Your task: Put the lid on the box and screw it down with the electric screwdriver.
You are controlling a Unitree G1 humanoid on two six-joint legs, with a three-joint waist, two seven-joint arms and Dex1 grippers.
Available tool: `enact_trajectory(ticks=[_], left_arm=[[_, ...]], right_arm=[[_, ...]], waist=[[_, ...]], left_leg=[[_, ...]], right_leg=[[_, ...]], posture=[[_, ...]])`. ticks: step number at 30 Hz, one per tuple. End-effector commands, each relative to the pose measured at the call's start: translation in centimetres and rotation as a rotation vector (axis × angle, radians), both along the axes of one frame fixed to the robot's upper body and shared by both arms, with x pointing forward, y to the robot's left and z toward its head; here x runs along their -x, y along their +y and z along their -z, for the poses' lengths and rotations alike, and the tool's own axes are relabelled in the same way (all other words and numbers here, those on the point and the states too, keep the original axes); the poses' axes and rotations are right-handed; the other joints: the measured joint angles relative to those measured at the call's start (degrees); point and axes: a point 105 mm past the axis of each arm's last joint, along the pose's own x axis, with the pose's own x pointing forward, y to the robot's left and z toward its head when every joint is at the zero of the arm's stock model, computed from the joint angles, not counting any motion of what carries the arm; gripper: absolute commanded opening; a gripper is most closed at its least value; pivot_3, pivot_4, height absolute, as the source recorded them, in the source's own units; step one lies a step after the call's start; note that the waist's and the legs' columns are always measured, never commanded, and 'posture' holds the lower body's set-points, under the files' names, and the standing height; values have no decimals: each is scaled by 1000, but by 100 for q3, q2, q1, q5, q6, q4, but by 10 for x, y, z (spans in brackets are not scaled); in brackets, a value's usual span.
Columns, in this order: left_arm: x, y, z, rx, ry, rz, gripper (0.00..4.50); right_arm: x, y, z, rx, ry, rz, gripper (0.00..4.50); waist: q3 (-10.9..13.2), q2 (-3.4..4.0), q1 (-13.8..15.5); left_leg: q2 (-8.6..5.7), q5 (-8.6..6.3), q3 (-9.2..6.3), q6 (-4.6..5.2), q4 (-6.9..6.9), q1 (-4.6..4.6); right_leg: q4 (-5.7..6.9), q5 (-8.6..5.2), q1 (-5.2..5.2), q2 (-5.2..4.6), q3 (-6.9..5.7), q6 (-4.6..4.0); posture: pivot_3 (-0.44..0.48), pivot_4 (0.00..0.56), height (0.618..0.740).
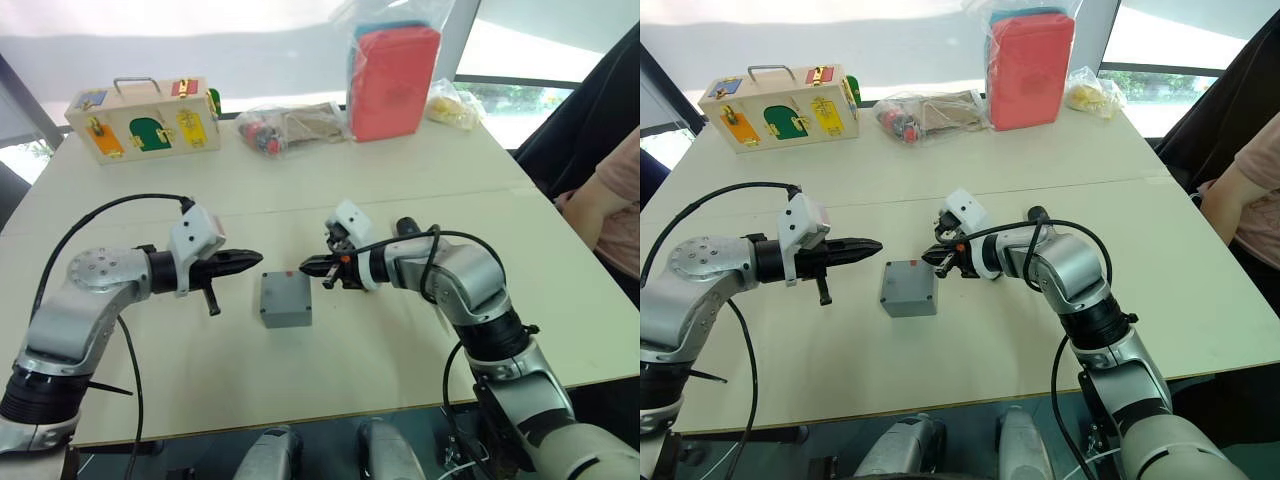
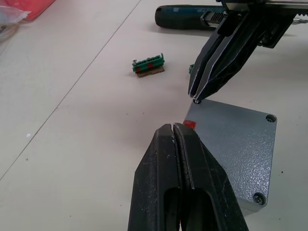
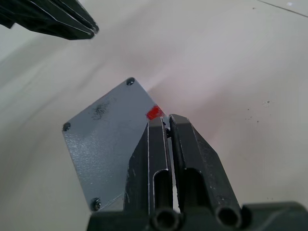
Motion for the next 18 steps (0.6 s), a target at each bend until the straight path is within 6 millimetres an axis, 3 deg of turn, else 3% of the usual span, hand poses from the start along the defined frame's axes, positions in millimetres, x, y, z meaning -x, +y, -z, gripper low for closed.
enact_trajectory(ticks=[1,9,12,18], left_arm=[[3,-4,-10,1,-39,16,0],[3,-6,-11,4,-40,16,0],[3,-6,-10,3,-38,18,0],[2,-8,-10,6,-38,22,0]], right_arm=[[2,3,-4,-9,-28,-21,18],[-1,0,7,23,-35,-17,18],[0,-1,6,18,-37,-30,779],[-1,-3,3,25,-50,-33,3027]], waist=[[0,0,0],[0,0,0],[0,0,0],[0,0,2]], left_leg=[[0,0,0,0,0,0],[0,0,0,0,0,0],[0,0,0,0,0,0],[0,0,0,0,1,0]], right_leg=[[0,0,0,0,0,0],[0,0,0,1,0,0],[0,0,0,1,0,0],[0,0,0,1,0,0]], posture=[[0,150,740],[0,150,740],[0,150,740],[0,150,740]])
